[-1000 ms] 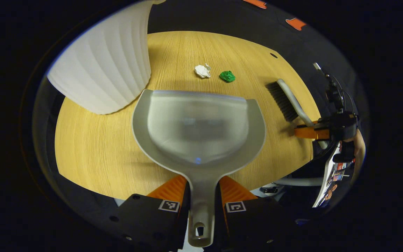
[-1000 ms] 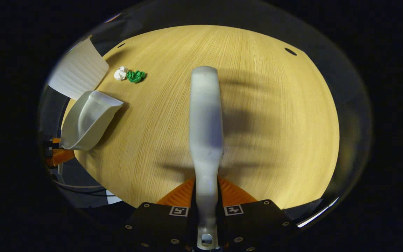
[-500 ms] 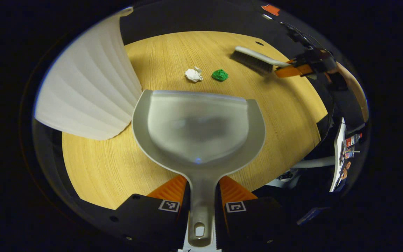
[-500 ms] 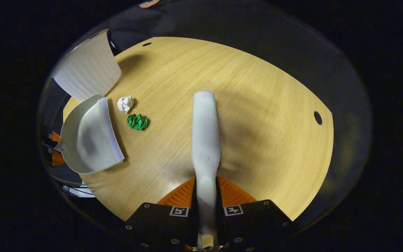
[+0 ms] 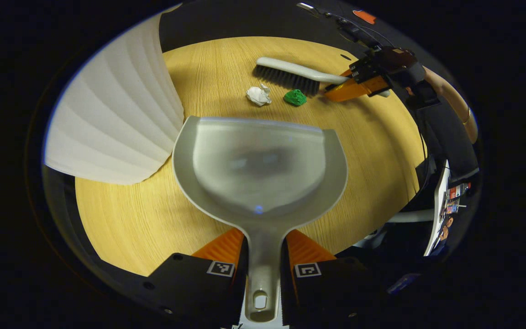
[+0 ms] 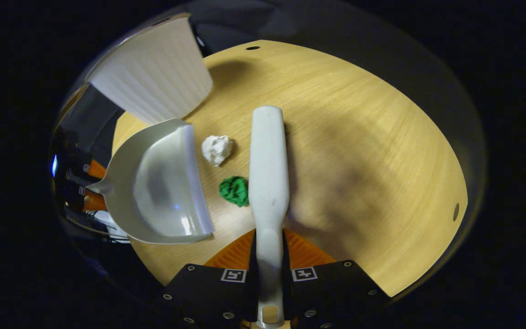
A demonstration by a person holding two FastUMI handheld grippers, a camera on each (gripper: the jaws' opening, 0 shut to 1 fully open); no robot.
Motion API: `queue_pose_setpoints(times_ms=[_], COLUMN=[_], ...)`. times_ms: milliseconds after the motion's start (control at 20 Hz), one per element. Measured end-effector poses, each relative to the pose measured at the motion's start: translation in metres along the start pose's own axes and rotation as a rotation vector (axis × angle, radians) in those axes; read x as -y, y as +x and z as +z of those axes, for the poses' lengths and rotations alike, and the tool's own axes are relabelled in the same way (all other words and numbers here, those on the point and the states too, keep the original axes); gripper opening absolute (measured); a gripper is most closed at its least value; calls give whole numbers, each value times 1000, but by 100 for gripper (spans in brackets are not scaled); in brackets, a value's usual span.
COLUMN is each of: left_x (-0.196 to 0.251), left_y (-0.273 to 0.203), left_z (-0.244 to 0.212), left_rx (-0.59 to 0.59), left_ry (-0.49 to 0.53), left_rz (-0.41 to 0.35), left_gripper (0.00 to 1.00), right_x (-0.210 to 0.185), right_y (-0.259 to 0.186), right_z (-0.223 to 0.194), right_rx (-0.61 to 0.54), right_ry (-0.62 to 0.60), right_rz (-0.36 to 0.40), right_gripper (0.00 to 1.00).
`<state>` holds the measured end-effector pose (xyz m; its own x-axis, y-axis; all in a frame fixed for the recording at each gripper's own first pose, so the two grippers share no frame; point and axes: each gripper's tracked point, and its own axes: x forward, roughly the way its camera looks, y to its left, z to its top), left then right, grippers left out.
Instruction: Pick up the small broom and dustpan from the desktop, sweep the trash into the dustpan with the broom, and then empty the trash into the garbage bin.
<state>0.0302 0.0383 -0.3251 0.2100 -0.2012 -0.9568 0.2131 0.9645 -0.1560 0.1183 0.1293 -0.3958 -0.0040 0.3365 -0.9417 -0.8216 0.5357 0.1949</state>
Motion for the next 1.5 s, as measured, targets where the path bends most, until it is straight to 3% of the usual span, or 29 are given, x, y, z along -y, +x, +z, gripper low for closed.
queue_pose_setpoints(times_ms=[300, 450, 600, 800, 1050, 1500], left_x=[-1, -2, -2, 0, 4, 6], left_y=[0, 2, 4, 16, 16, -18], left_z=[-6, -9, -9, -19, -21, -9], left_rx=[14, 24, 49, 111, 184, 210], left_ry=[0, -2, 0, -15, -16, -30], left_rz=[-1, 1, 6, 8, 17, -44], left_gripper=[33, 34, 33, 33, 33, 33], right_x=[-57, -71, -80, -67, -21, 36], right_y=[-13, -23, -22, -24, -28, 11], right_z=[-6, -7, -9, 6, -9, -119], right_rx=[-28, -35, -27, 25, 59, 12], right_ry=[-88, -88, -103, -18, 104, 350], right_rz=[187, 246, 252, 200, 50, -252], right_gripper=[21, 21, 21, 21, 21, 21])
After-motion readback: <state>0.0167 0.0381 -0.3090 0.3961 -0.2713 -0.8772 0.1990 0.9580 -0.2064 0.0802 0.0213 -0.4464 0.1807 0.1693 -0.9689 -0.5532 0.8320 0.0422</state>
